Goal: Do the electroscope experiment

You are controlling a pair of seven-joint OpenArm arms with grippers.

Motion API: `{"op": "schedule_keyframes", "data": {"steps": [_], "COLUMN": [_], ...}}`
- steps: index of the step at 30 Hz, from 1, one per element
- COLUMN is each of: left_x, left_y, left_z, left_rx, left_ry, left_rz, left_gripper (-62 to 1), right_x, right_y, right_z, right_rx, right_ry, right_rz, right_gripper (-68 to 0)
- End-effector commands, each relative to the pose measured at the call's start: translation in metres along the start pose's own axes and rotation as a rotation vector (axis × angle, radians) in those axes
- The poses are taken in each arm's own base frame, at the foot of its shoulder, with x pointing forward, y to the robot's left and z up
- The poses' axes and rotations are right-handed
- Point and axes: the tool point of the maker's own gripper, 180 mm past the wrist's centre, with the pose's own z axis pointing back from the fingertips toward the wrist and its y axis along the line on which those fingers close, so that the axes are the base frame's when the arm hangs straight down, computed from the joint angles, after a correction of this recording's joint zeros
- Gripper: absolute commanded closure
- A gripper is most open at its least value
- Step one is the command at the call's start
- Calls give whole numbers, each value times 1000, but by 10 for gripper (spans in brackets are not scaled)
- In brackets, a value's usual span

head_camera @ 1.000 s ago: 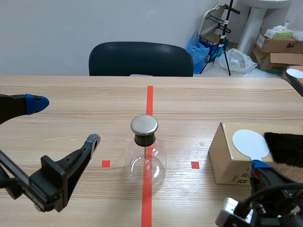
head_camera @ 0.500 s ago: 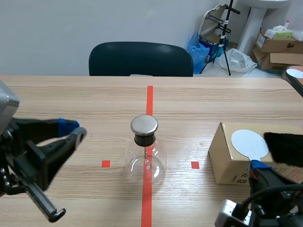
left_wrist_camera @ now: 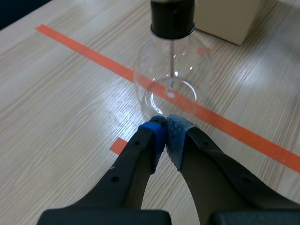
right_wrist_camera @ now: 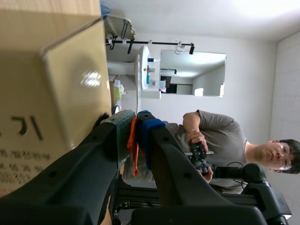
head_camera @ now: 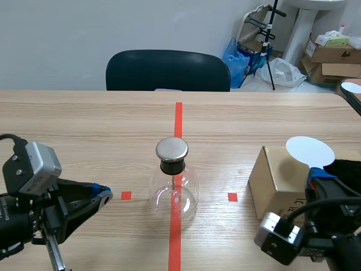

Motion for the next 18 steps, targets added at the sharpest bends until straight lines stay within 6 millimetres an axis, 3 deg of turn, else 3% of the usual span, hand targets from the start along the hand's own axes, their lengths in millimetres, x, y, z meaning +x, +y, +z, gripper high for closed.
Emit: {"op": "schedule_keyframes", "data": {"steps": [1,8,18], "left_x": [8,-12,-12], "left_y": [-3,-7,-21], "left_z": [-6,-21,-43], "left_rx": [-37,-126,-190], "left_ry": [-41,-32,-52], "left_rz": [3,44,57], "left_gripper": [-27,-27,-27], "right_x": [4,26,52], "right_y": [-21,-28,-43], "right_z": [-3,-2,-13], "right_rx": [-87,-118,-181], "right_ry": [-17,-44,-28], "right_rz": [0,21,-37], "right_gripper": [-11,-11,-11]}}
